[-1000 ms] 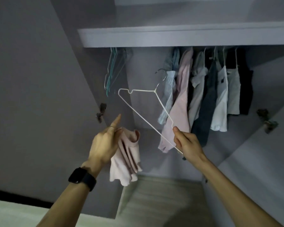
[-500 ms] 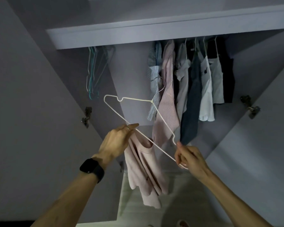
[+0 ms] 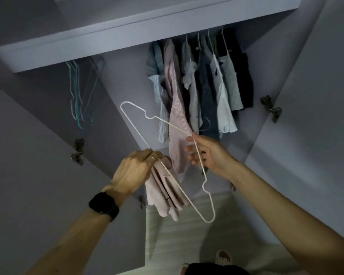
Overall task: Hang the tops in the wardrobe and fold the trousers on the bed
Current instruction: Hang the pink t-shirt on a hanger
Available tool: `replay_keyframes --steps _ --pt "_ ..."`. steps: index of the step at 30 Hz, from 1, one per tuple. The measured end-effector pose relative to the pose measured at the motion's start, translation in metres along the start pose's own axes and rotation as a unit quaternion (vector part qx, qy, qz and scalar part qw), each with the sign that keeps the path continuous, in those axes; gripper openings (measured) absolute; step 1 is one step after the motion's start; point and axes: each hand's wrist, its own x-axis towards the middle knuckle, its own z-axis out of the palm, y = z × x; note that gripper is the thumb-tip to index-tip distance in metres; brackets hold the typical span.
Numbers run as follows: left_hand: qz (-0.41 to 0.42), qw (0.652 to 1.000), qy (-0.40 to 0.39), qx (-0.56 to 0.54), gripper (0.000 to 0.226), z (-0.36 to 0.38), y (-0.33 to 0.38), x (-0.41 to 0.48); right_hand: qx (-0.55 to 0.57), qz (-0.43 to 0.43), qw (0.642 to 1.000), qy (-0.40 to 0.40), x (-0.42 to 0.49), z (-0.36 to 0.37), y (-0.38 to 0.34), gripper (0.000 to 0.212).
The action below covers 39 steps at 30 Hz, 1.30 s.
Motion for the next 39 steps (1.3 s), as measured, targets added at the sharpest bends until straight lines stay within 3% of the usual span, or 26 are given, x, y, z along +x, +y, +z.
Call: replay_keyframes --steps 3,5,7,10,12,15,19,24,28,33,39 --pt "0.038 0.999 0.011 0.023 0.060 0.001 0.003 0.001 0.037 0.052 0.998 0.010 0.017 0.002 -0.034 0.049" --pt "0.051 0.998 0.024 0.016 0.074 0.004 0.002 0.002 0.005 0.048 0.998 0.028 0.026 0.004 -0.042 0.046" --pt "0.036 0.998 0.046 -0.014 0.082 0.005 0.004 0.005 -0.052 0.006 0.994 0.101 0.030 0.001 -0.048 0.049" --pt "-0.048 0.991 0.082 -0.093 0.062 0.000 0.006 0.003 -0.077 -0.088 0.953 0.278 0.030 -0.018 -0.061 0.047" --pt "-0.105 0.984 0.070 -0.129 0.048 -0.007 0.004 0.005 0.056 -0.117 0.938 0.321 0.028 -0.032 -0.071 0.032" --pt "-0.142 0.982 0.063 -0.112 0.040 -0.018 -0.001 0.012 0.227 -0.137 0.927 0.264 0.026 -0.032 -0.086 0.020" --pt "-0.165 0.969 0.080 -0.168 0.019 -0.034 0.000 0.023 0.286 -0.146 0.933 0.164 0.028 -0.001 -0.101 0.033" --pt "-0.161 0.945 0.160 -0.234 0.010 -0.064 0.005 0.026 0.189 -0.136 0.963 0.134 0.048 0.033 -0.080 0.024" --pt "-0.194 0.909 0.229 -0.290 0.014 -0.093 -0.001 0.019 0.033 -0.105 0.982 0.153 0.066 0.037 -0.043 0.040" --pt "-0.235 0.892 0.224 -0.314 0.014 -0.102 -0.003 0.009 -0.029 -0.126 0.977 0.171 0.073 0.045 -0.024 0.018" --pt "-0.244 0.870 0.241 -0.354 0.016 -0.106 0.000 0.011 0.126 -0.110 0.979 0.116 0.074 0.089 -0.035 0.023"
